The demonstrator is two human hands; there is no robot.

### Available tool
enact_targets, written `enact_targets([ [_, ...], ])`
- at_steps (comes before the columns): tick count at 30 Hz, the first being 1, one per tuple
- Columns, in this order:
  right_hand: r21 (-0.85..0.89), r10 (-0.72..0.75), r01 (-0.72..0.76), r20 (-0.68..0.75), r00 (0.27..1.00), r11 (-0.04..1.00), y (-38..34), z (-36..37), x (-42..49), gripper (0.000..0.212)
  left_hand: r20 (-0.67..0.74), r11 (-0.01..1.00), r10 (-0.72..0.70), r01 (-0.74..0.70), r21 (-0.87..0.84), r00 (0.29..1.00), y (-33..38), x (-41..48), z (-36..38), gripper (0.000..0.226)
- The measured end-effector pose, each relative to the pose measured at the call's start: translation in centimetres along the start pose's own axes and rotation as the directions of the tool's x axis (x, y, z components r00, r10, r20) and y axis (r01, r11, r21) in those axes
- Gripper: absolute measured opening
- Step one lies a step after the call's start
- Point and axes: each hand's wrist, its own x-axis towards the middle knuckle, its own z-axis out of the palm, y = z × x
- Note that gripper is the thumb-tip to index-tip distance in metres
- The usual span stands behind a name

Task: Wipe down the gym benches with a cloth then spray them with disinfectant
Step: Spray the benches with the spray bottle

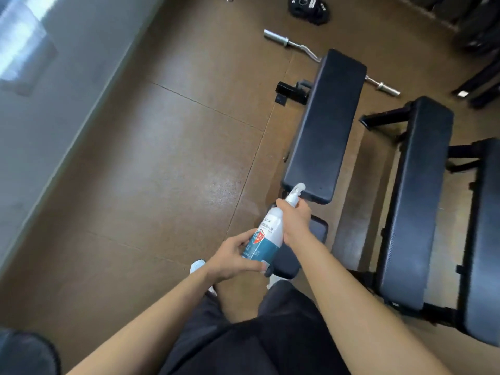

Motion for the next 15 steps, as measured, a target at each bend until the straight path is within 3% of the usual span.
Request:
enact_targets([
  [5,-0.08,-0.101,0.103,0.023,0.995,0.992,-0.3,7.8,-4.7,0.036,-0.083,0.999,0.002,-0.005,-0.044,0.997,-0.7,-4.1,-6.4,0.084],
  [9,-0.13,-0.188,0.216,0.197,0.962,0.968,-2.4,13.8,-7.5,0.05,-0.204,0.996,-0.012,-0.006,-0.084,0.979,0.6,-6.6,-11.4,0.086],
  [13,-0.089,-0.255,0.314,0.4,0.88,0.945,-5.3,20.5,-9.1,0.055,-0.363,0.988,0.011,-0.065,-0.137,0.932,2.6,-8.3,-16.5,0.081],
  [15,-0.09,-0.291,0.389,0.518,0.804,0.917,-7.2,24.2,-9.6,0.057,-0.44,0.984,0.026,-0.101,-0.148,0.897,4.0,-8.7,-19.5,0.078],
])
